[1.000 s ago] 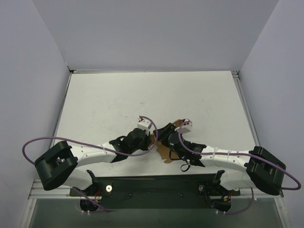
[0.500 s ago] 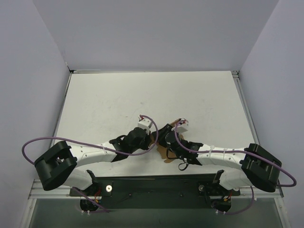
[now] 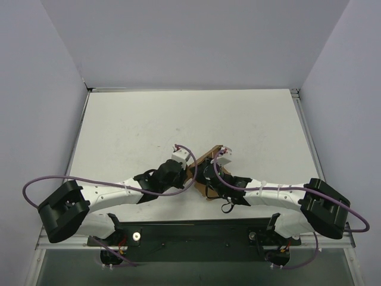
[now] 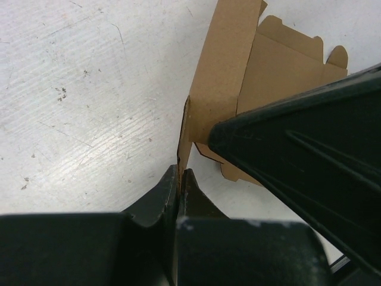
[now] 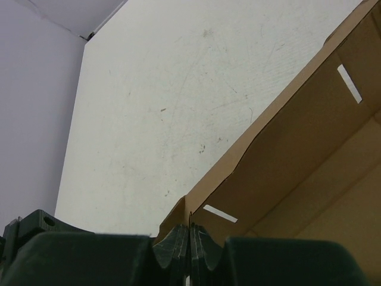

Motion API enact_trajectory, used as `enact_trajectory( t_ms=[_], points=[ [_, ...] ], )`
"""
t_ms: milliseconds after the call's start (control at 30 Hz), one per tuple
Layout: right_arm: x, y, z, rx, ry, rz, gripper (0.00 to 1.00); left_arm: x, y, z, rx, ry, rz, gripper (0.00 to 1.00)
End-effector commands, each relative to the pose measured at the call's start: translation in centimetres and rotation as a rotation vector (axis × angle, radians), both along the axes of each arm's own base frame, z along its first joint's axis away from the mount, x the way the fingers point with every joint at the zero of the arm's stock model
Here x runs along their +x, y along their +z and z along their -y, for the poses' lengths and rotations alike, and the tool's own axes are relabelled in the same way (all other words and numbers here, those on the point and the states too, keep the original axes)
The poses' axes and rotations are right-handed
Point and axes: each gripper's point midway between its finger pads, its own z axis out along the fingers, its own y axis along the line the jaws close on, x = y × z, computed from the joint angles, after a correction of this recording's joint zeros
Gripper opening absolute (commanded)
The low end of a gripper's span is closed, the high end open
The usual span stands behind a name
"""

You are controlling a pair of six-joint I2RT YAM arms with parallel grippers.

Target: Fold the paper box

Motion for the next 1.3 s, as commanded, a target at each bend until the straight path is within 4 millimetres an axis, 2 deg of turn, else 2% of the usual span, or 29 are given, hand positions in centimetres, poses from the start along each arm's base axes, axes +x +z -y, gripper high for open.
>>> enact_trajectory(
  t_ms=[0,167,333,500,667,1000,1033,1100,1267],
  points=[
    [0.9,0.6,1.3,-0.117,-0.018,0.067,0.02,-0.1,3.4,1.3,-0.029,-0.091,0.064,0.0],
    [1.6,1.8,1.1,-0.243,0.076,0.186,0.02,-1.4,3.6,2.1,-0.002,-0.219,0.052,0.0],
    [1.7,2.9,1.2,-0.375,0.179,0.3,0.07,-2.7,3.7,2.2,0.021,-0.296,0.013,0.0],
    [2.0,2.9,3.1,-0.495,0.183,0.369,0.19,-3.7,4.1,2.7,0.008,-0.359,-0.012,0.0],
    [2.1,3.3,4.4,-0.508,0.137,0.397,0.31,-4.2,4.3,3.2,-0.007,-0.39,-0.03,0.0],
    [1.2,2.0,5.8,-0.553,0.177,0.42,0.35,-4.4,4.8,2.7,-0.008,-0.384,-0.102,0.0],
    [1.2,2.4,6.0,-0.551,0.175,0.432,0.36,-4.4,5.0,2.8,-0.01,-0.388,-0.105,0.0],
    [1.0,2.1,6.6,-0.577,0.186,0.443,0.41,-4.6,4.9,2.6,-0.004,-0.4,-0.123,0.0],
    [0.1,3.9,5.9,-0.519,0.236,0.465,0.61,-4.0,4.4,2.1,0.036,-0.371,-0.122,0.0]
  ],
)
